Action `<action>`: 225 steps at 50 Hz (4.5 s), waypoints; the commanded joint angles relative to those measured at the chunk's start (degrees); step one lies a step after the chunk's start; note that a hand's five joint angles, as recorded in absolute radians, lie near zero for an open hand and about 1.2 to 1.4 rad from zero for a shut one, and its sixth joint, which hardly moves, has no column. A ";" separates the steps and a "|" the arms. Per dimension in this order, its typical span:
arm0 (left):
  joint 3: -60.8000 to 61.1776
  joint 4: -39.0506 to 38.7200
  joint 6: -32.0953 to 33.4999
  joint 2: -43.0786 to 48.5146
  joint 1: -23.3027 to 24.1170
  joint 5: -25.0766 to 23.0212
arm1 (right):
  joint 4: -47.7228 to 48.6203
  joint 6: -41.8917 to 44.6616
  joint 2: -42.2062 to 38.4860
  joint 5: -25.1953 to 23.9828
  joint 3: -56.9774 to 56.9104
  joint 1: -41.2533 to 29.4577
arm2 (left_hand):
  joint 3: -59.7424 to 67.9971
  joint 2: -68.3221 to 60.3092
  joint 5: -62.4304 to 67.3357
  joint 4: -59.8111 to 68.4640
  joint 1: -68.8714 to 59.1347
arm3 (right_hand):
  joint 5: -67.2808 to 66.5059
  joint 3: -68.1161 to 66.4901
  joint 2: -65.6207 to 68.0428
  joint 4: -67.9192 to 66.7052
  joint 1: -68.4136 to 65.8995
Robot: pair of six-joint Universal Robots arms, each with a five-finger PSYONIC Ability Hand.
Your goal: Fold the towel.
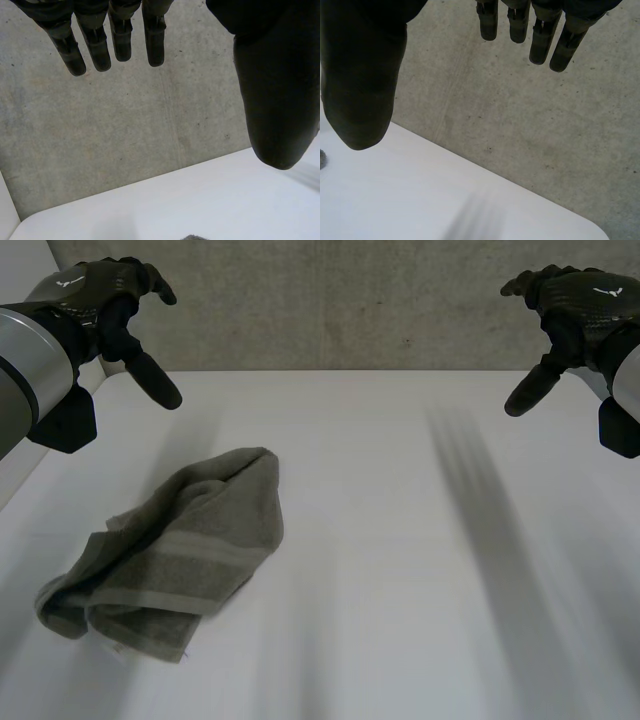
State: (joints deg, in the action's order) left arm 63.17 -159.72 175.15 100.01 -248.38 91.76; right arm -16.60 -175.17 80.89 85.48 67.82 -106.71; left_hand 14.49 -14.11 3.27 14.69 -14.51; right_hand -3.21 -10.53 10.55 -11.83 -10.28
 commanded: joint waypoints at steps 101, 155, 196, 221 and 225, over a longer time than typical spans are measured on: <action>5.81 -4.72 1.16 -0.88 -0.62 -0.97 | 8.86 3.51 -17.45 -17.79 9.32 -9.68 | -3.94 3.56 -2.72 -4.14 3.96 | -66.79 -69.47 69.45 -68.17 -69.72; 32.10 -21.16 13.64 10.82 6.24 -8.26 | 16.96 23.74 2.52 -15.51 37.73 0.45 | -3.61 3.22 -2.39 -3.80 3.62 | 3.21 0.53 -0.55 1.83 0.28; 16.63 -28.81 22.96 26.37 3.96 -1.41 | 23.10 15.13 -10.75 -16.66 41.25 -7.72 | -2.60 2.21 -1.38 -2.79 2.61 | -18.40 -21.08 21.05 -19.77 -21.33; 17.69 -28.72 22.61 25.76 3.26 -1.32 | 27.59 13.45 -14.09 -13.23 40.37 -10.19 | -3.27 2.88 -2.05 -3.47 3.28 | -46.97 -49.65 49.62 -48.34 -49.90; 17.69 -28.72 22.61 25.58 3.26 -1.32 | 27.94 13.37 -14.09 -12.70 40.37 -10.19 | -3.27 2.88 -2.05 -3.47 3.28 | -51.19 -53.87 53.85 -52.57 -54.12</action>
State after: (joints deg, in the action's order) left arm 80.88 -188.43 197.80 125.77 -245.13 90.47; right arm 10.72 -161.72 66.79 72.26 108.18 -116.92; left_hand 14.49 -13.94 3.28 14.68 -14.52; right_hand -50.40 -59.54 59.69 -59.96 -60.11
